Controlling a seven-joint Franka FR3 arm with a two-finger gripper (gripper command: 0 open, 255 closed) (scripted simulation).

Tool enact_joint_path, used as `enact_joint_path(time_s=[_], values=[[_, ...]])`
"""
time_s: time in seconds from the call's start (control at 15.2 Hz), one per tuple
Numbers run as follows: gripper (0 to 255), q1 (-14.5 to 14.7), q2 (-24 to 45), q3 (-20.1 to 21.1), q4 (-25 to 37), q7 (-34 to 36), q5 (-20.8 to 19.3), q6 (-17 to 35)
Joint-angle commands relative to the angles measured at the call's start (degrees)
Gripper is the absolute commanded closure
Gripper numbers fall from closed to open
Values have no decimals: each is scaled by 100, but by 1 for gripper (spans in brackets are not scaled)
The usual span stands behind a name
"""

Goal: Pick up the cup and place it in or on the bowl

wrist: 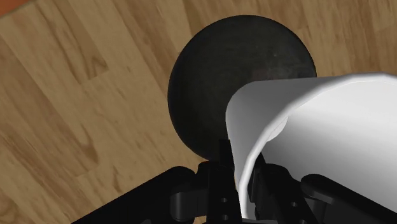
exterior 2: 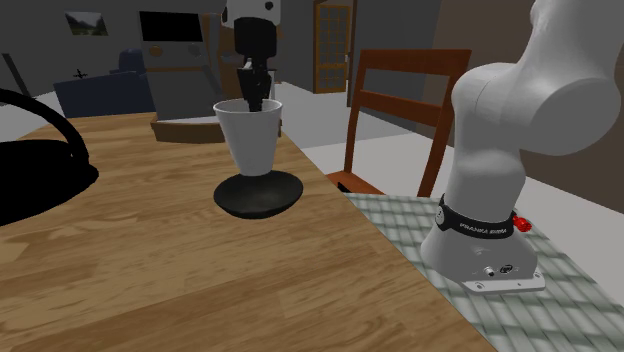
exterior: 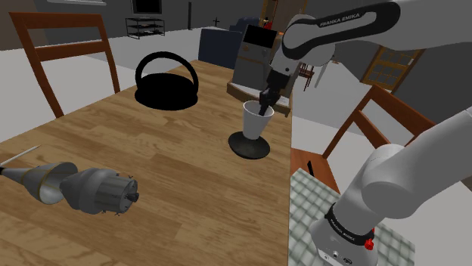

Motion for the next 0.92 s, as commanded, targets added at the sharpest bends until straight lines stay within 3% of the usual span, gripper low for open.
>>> enact_joint_path(time_s=[0.0, 0.33, 0.86], values=[[255, 7, 41, -5, -112, -29, 20, 157], [255, 30, 230, -39, -383, -149, 96, 603], [255, 30, 230, -39, -383, -149, 96, 603]])
